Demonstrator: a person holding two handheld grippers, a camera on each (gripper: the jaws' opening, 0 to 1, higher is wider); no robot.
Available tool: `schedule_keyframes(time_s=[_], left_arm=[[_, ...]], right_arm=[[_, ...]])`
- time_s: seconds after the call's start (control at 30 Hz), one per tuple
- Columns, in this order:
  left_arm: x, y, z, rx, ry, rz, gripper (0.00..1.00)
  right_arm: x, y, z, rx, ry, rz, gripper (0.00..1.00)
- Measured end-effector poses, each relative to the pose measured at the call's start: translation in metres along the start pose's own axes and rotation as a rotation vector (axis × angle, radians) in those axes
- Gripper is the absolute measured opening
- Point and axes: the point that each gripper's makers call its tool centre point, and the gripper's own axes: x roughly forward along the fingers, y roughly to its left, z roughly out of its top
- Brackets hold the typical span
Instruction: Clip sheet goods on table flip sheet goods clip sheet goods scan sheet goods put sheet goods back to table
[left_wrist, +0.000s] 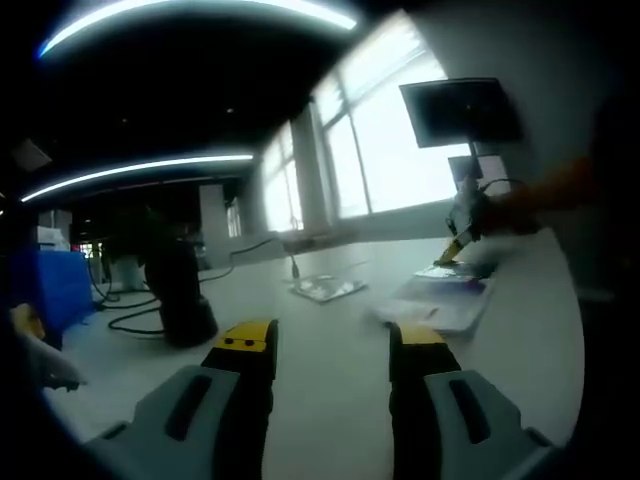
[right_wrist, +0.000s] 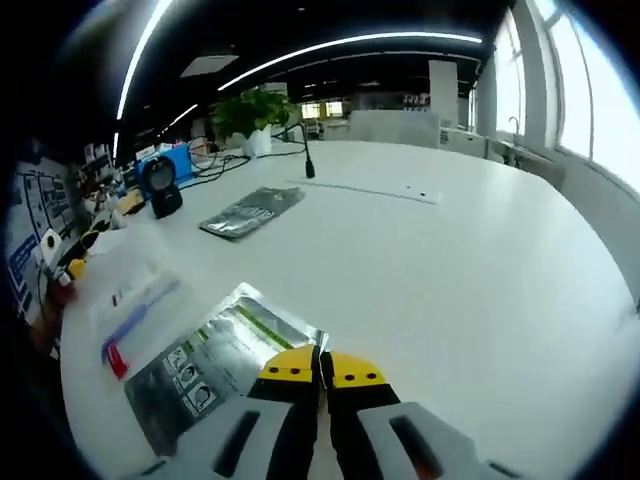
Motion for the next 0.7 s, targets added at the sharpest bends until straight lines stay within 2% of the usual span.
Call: schedule_keyframes(time_s=[0.17,0.3,0.53,0.7], left_arm=[[0.000,0.000,0.000,-0.001,0.001,-0.004,0.37],[0.000,0.000,-0.001,0.001,0.002,-0.004,0.37],[0.000,0.000,-0.001,0.002,0.002,-0.004,0.37],[0.000,0.000,-0.001,0.002,0.002,-0.004,0.37]], right_arm=[[-0.005,0.000,0.003,0.057,-0.019,-0.002,0.00],[-0.014,0.004,0.018,0.107,-0.102,0.020,0.00],[-0.034,0.017,0.037,0.103,-0.192,0.049,0.00],[-0.053,0.035,0.053,0.080,-0.265,0.074,0.00]])
